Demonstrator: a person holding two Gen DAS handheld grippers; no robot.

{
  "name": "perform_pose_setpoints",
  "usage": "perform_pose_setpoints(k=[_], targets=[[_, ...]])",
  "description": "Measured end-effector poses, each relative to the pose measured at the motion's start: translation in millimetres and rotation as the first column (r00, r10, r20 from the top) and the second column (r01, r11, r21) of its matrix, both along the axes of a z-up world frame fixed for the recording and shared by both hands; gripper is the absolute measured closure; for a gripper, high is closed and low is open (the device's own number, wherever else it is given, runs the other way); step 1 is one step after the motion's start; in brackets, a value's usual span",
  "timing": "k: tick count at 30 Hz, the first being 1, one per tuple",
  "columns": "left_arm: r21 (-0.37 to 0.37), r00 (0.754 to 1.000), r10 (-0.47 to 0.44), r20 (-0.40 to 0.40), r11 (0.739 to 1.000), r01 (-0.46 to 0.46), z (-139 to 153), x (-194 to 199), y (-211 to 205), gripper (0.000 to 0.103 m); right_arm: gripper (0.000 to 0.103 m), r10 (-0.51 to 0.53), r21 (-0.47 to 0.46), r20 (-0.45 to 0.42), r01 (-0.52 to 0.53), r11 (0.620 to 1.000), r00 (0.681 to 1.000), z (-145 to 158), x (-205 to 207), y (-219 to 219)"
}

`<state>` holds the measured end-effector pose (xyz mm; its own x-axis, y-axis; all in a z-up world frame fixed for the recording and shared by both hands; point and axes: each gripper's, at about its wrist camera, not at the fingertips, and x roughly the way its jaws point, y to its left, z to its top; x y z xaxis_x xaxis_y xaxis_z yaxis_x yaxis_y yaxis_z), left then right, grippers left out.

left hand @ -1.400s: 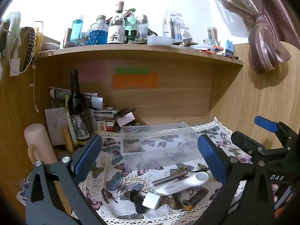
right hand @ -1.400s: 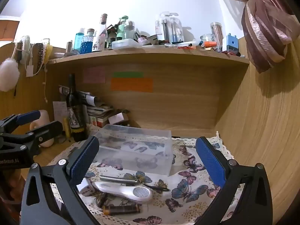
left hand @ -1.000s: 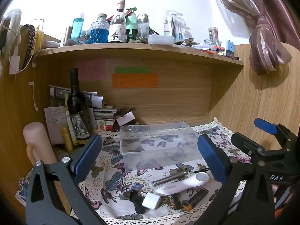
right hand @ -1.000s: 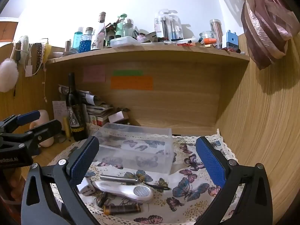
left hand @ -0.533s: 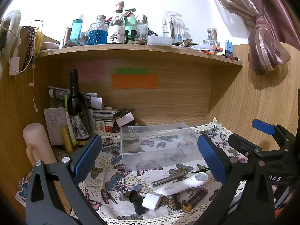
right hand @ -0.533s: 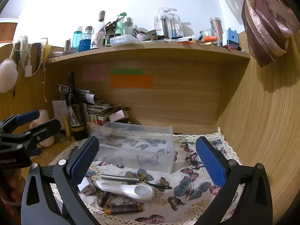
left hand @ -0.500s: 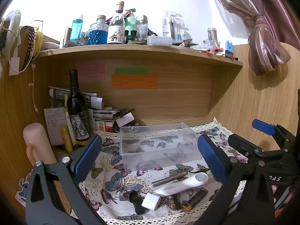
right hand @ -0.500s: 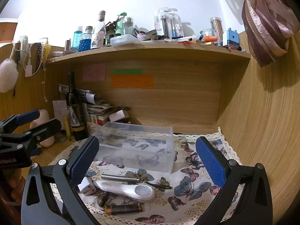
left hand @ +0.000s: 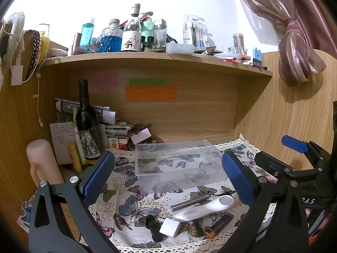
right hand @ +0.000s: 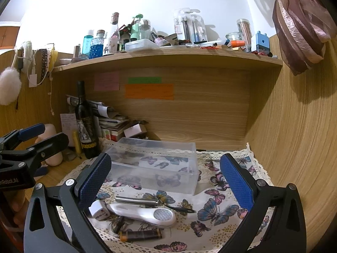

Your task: Organize rigid objects

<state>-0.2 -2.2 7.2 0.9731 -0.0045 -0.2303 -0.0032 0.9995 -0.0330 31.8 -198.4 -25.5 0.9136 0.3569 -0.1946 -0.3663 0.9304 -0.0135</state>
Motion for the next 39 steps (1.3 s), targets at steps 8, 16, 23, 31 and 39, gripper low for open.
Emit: perform_pose_setpoints(k=[8,16,23,31,39], targets=[[-0.001,1.0,0.0,0.003,1.0,0.0,-0.8,-1.1,0.4,0.0,0.0,-0.001,0.002,-0.002,0.001,1.0,1.0,0.6,0.5,-0.2],[-0.005,1.0,-0.002,0.0,1.0,0.002,-0.5,-1.0,0.9,0.0,0.0,0.001,0.006,-0.002,-0.001,1.0,1.0,0.7,-0.3,-0.2],[-0.006,1.0,-0.002,0.001,1.0,0.002,-1.0,-1.0,0.7,0.0,0.0,0.001,0.008,-0.004,-0.001,1.0,1.0,0.7,-0.1,-0.4],[-0.026,1.0,-0.006,-0.009,1.0,0.006,-2.4,1.5,2.8,0.0,0.0,0.0,0.001,-0.004,0.0,1.0,1.0,0.3,0.6,-1.3],[-0.029,1.0,-0.006,-0.009,1.0,0.005,-2.6,1.6,3.2,0.0,0.0,0.001,0.006,-0.009,-0.001,1.0,1.0,1.2,-1.0,1.1]])
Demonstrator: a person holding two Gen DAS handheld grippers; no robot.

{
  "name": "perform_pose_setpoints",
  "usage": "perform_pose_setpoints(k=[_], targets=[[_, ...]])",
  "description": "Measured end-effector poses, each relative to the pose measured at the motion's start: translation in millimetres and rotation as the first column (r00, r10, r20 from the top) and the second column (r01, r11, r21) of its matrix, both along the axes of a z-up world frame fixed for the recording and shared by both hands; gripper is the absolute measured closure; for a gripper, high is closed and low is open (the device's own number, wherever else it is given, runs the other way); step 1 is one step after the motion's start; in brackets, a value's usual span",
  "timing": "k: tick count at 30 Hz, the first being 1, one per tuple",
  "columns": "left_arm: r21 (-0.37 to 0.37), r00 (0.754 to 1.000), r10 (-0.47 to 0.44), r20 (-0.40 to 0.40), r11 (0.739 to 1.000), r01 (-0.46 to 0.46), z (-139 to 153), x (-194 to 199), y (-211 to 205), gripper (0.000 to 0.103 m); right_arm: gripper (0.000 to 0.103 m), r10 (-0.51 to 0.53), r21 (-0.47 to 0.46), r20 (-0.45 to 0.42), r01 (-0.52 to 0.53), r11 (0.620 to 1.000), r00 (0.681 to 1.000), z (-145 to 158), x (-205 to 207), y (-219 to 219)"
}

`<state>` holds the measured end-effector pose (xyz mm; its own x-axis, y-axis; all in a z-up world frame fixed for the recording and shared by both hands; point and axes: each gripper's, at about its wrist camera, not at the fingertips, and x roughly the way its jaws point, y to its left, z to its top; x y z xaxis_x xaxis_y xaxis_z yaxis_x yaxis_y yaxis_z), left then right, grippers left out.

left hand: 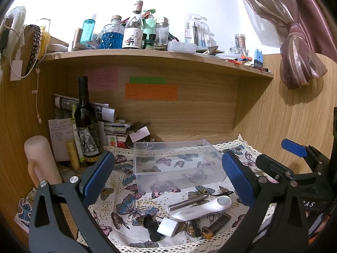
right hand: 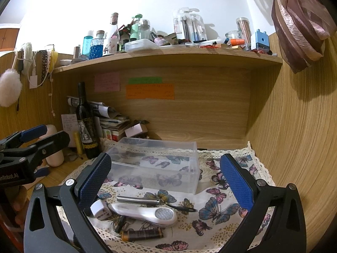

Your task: Organize rigid objects

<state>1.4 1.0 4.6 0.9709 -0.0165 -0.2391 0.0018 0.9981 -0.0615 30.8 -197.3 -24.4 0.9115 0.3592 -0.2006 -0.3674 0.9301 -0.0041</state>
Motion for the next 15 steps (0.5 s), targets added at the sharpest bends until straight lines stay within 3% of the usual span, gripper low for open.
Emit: perform_pose_setpoints(k=[10,15], targets=[[-0.004,1.0,0.004,0.001,1.0,-0.004,-3,0,2,0.0,0.0,-0.002,0.011,-0.011,0.002,1.0,1.0,-4,3,-4],[-0.018,0.998,0.018,-0.056,1.0,-0.019,-14,10,17,0.0,0.0,0.003,0.015,-0.053,-0.002,1.0,0.999,-13,11,-8]])
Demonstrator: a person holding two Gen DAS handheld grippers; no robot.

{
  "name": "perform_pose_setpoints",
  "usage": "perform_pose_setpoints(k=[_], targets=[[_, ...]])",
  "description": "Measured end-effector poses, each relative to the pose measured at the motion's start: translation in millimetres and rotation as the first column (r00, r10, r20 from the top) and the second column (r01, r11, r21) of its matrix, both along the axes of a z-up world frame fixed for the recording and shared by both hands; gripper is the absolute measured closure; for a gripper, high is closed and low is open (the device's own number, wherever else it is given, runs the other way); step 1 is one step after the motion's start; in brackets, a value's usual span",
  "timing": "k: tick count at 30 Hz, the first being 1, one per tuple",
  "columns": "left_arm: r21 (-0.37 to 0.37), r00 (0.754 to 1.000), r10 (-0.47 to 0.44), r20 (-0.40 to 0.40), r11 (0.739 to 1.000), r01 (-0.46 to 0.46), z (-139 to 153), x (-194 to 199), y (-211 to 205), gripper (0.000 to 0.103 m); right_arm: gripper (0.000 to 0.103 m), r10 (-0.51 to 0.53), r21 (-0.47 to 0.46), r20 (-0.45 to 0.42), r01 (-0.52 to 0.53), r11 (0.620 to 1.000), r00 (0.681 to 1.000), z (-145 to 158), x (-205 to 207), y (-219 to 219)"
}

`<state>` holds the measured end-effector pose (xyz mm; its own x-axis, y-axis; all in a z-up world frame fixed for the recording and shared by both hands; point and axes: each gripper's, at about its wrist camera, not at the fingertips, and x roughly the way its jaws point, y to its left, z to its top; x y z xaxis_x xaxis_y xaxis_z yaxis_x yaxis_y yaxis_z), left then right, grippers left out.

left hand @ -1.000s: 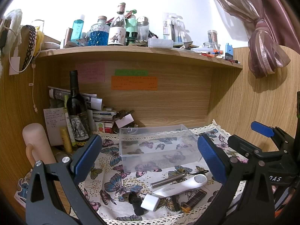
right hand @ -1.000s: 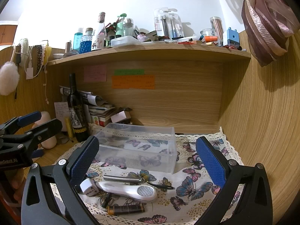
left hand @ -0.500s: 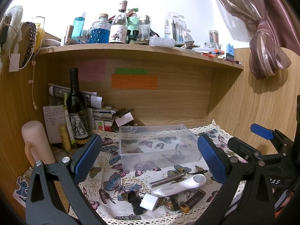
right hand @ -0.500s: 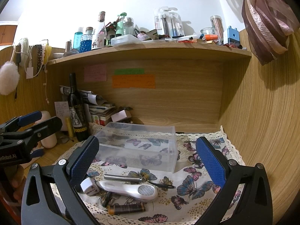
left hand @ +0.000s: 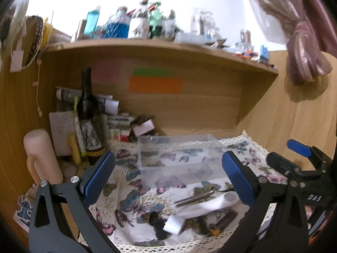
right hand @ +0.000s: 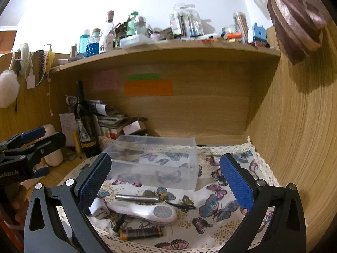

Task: Organize rigid objects
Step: 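Grasp the brown-and-black tube with the right tool while the left tool grasps a small black piece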

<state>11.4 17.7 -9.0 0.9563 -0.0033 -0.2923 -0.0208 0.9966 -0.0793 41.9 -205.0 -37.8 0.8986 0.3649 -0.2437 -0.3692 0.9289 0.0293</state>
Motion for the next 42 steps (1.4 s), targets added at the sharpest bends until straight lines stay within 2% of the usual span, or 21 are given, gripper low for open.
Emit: perform_pose_setpoints(k=[1,2,3,4,7,9,12,18,24,28,35,38,40,42], targets=[[0.0,1.0,0.007,-0.018,1.0,-0.007,-4,2,3,0.0,0.001,0.006,-0.004,-0.019,-0.006,1.0,1.0,-4,3,0],[0.002,0.999,0.018,-0.039,1.0,-0.018,-8,4,6,0.005,0.004,0.01,-0.009,-0.037,-0.011,1.0,0.999,-9,5,0],[0.006,0.998,0.029,-0.061,1.0,-0.028,-13,6,9,0.014,0.008,0.012,-0.014,-0.052,-0.013,1.0,0.999,-12,7,0],[0.011,0.995,0.04,-0.09,0.999,-0.04,-19,8,12,0.017,0.012,0.018,-0.025,-0.077,-0.019,0.999,0.997,-18,10,1],[0.007,0.987,0.049,-0.155,0.999,-0.049,-37,14,21,0.02,0.018,0.038,-0.04,-0.149,-0.045,0.998,0.988,-35,18,4],[0.019,0.978,0.063,-0.197,0.998,-0.061,-49,18,26,0.027,0.02,0.056,-0.046,-0.197,-0.066,0.997,0.979,-48,21,5],[0.006,0.962,0.06,-0.268,0.998,-0.061,-68,19,32,0.033,0.021,0.074,-0.06,-0.252,-0.092,0.994,0.965,-63,23,9],[-0.032,0.925,0.021,-0.38,0.999,-0.036,-100,14,37,0.036,0.02,0.12,-0.085,-0.346,-0.158,0.984,0.93,-92,24,20],[-0.014,0.908,-0.003,-0.42,1.0,-0.004,-116,13,26,0.036,0.015,0.154,-0.117,-0.403,-0.218,0.969,0.902,-111,27,34],[-0.046,0.885,-0.032,-0.464,0.999,0.011,-126,26,27,0.044,0.015,0.166,-0.137,-0.429,-0.246,0.96,0.888,-119,30,42],[-0.063,0.876,-0.068,-0.477,0.997,0.042,-127,43,25,0.045,0.015,0.16,-0.148,-0.429,-0.244,0.959,0.889,-125,38,45],[-0.095,0.861,-0.106,-0.497,0.993,0.068,-132,50,22,0.052,0.021,0.162,-0.154,-0.42,-0.245,0.957,0.893,-125,38,46],[-0.102,0.864,-0.113,-0.49,0.992,0.073,-134,51,21,0.054,0.024,0.163,-0.158,-0.415,-0.248,0.956,0.895,-125,39,47],[-0.114,0.866,-0.131,-0.483,0.99,0.086,-135,51,18,0.069,0.024,0.161,-0.162,-0.407,-0.245,0.956,0.899,-125,38,47]])
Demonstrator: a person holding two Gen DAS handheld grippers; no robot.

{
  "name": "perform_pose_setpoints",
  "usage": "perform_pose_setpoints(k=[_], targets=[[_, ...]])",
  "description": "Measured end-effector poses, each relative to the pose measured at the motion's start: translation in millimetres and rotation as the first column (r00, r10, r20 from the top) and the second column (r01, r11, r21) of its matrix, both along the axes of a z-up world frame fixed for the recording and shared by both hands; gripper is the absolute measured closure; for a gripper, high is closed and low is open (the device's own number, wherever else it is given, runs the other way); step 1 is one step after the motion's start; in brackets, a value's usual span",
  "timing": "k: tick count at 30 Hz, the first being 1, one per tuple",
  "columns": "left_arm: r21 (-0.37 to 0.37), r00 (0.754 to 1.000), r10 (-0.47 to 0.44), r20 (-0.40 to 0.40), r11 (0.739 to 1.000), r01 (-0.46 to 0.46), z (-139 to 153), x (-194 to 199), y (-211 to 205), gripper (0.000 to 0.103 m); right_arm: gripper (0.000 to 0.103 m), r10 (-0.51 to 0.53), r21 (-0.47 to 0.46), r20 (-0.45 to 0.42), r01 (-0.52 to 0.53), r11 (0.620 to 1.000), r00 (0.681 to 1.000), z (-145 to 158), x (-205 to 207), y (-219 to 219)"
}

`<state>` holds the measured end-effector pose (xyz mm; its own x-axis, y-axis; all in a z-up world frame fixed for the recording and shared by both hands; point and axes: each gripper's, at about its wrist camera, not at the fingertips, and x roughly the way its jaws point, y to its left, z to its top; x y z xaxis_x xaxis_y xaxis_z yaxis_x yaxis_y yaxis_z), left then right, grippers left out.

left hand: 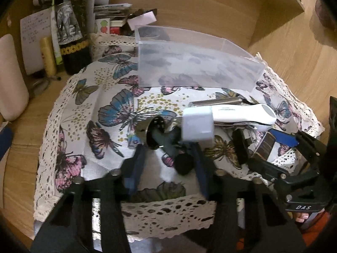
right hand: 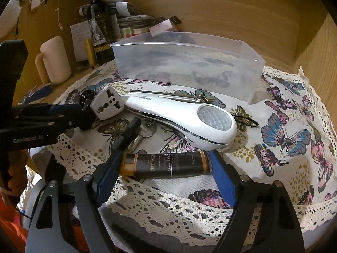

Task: Organize rigid objects
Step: 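Grasp the brown-and-black tube with the right tool while the left tool grasps a small black piece, then carry both items over the clear box and open both tools to drop them in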

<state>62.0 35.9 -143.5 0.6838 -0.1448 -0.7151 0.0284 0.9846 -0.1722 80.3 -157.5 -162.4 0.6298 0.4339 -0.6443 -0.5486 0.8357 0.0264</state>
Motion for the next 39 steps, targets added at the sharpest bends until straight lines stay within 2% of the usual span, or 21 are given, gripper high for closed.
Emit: perform_pose_setpoints(k=[1,3,6,12,22,31,39], targets=[[-0.012,1.0,-0.008,-0.001,1.0,0.008,0,0,-1,0.072,0.024,0.0,-0.002,0.004,0.0,1.0,1.0,0,-1,1],[-0.022,1.0,-0.024,-0.001,0.999,0.024,0,-1,-3,0.084,0.024,-0.001,-0.008,0.014,0.001,1.0,1.0,1,-2,0],[-0.012,1.0,-0.03,0.005,0.999,0.03,2,-6,-6,0.088,0.024,-0.008,-0.007,0.028,0.008,1.0,1.0,3,-6,-3],[-0.003,0.999,-0.004,0.033,1.0,0.004,11,-20,-1,0.089,0.024,-0.04,0.025,0.061,0.039,0.999,0.997,13,-12,-14],[0.016,0.984,0.048,0.172,0.999,-0.052,52,-33,12,0.089,0.024,-0.106,0.097,0.169,0.09,0.991,0.98,53,-15,-30],[0.045,0.956,0.051,0.288,0.997,-0.067,100,-4,17,0.089,0.024,-0.148,0.134,0.301,0.112,0.985,0.942,106,11,-30],[0.071,0.95,0.043,0.311,0.995,-0.068,123,39,18,0.089,0.024,-0.154,0.156,0.316,0.109,0.982,0.936,134,55,-19]])
